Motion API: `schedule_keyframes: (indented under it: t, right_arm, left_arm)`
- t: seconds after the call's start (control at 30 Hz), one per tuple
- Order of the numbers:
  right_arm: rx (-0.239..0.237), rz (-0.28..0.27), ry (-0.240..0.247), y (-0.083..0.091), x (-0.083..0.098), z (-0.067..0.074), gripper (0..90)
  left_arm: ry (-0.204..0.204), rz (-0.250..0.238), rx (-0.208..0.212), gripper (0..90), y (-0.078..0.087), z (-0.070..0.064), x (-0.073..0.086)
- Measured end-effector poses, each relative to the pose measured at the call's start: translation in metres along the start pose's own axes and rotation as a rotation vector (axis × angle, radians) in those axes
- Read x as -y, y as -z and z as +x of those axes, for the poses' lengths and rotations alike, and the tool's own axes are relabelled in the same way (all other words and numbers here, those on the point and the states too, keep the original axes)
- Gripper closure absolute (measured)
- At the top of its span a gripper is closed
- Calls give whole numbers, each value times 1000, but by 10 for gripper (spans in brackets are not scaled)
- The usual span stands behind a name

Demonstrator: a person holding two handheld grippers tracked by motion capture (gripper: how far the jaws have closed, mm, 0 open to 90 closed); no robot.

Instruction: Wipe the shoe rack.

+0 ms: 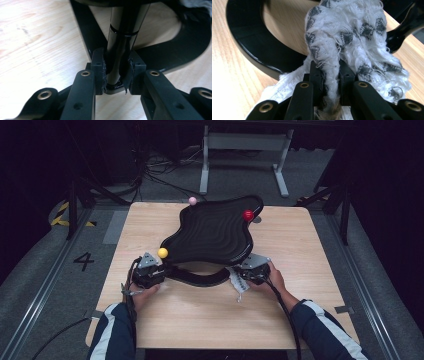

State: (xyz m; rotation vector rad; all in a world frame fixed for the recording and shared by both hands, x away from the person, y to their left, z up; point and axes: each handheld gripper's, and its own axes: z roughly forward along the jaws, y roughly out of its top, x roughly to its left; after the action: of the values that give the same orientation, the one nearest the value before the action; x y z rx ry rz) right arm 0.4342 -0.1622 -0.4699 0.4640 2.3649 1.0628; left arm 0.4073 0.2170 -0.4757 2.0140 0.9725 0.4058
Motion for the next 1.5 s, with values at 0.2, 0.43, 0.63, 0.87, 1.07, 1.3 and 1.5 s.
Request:
schedule_keyframes:
  t: [0.2, 0.43, 0.63, 0.87, 1.07, 1.3, 1.5]
  right_arm:
    - [-12, 3, 25, 0, -2, 3, 781]
    - [-53, -16, 42, -5, -8, 14, 780]
    - [-42, -4, 74, -8, -9, 18, 773]
    - [68, 5, 89, -9, -4, 5, 775]
    - [115, 23, 84, -7, -1, -1, 776]
    - [48, -6, 19, -7, 2, -4, 791]
    - [23, -12, -1, -6, 4, -3, 788]
  left_arm:
    - [-1, 0, 10, 725, 1, -5, 2]
    - [-32, -3, 18, 727, 1, -11, 4]
    - [-35, 0, 36, 726, 2, -14, 5]
    - [-42, 8, 52, 726, 1, -17, 4]
    - [-40, 7, 59, 726, -1, -20, 4]
    - [-33, 9, 53, 727, -1, -25, 4]
    - [-12, 11, 47, 725, 1, -34, 6]
